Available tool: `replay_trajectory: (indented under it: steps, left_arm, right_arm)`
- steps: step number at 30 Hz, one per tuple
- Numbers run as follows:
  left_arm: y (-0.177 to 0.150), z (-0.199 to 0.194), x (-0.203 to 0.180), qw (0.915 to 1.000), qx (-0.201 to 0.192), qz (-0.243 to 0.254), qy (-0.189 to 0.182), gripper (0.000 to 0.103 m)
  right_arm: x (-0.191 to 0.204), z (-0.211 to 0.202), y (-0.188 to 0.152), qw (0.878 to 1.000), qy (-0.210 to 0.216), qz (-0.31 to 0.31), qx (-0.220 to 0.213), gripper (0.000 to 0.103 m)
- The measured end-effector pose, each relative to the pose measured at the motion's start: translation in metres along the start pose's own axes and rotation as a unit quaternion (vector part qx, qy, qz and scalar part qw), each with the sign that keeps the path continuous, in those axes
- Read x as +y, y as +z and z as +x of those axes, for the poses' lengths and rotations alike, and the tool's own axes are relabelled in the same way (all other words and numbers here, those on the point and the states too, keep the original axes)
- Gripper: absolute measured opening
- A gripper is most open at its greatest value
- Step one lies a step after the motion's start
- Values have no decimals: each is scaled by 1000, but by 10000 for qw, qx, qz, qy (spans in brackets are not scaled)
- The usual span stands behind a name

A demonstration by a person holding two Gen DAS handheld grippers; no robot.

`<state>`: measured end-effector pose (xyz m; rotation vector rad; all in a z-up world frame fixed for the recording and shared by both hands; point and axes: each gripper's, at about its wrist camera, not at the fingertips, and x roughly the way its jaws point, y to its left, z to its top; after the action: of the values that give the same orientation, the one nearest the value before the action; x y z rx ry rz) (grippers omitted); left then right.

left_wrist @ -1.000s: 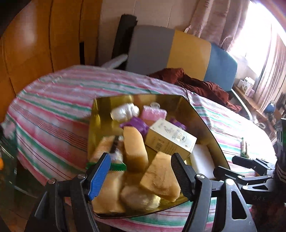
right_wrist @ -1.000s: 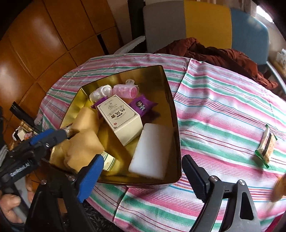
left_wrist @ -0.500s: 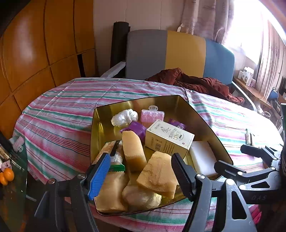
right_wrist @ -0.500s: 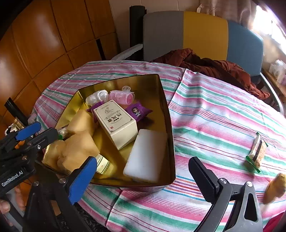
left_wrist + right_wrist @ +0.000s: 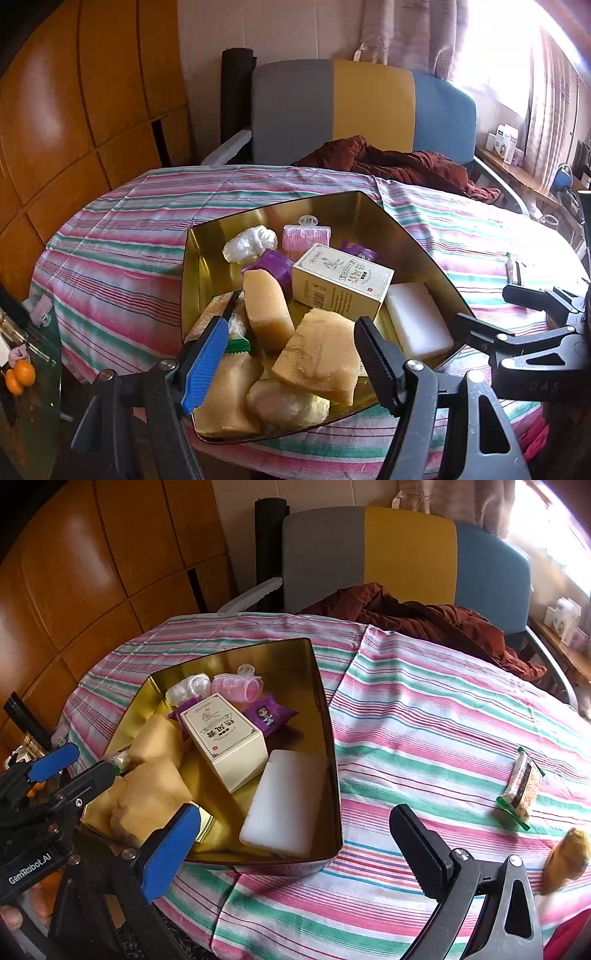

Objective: Organize objects
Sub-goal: 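Withdraw both open tools from the tray toward the cracker packet and plush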

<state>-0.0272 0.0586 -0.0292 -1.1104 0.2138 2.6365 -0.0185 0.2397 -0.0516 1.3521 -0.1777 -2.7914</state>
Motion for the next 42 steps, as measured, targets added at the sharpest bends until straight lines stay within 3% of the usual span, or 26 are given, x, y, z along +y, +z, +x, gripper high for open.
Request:
replay_trajectory:
  steps: [17, 27, 36, 42]
  left_arm:
    - [6, -4, -28, 9989, -32, 459, -104, 72]
    - [17, -12, -58, 9957, -211, 822, -380, 72]
    - [22, -12, -92, 9895, -242, 1264, -659, 72]
    - [27, -9, -121, 9845, -224, 1564, -760, 72]
  right_arm:
    - [-44, -12, -2, 9984, -292, 457, -146, 103]
    - [-104, -35, 3, 9925, -920, 753, -295, 103]
    - [-205, -71, 7, 9711, -1941, 1259, -580, 103]
    - [-276, -81, -24, 9408, -2377, 2288, -774, 103]
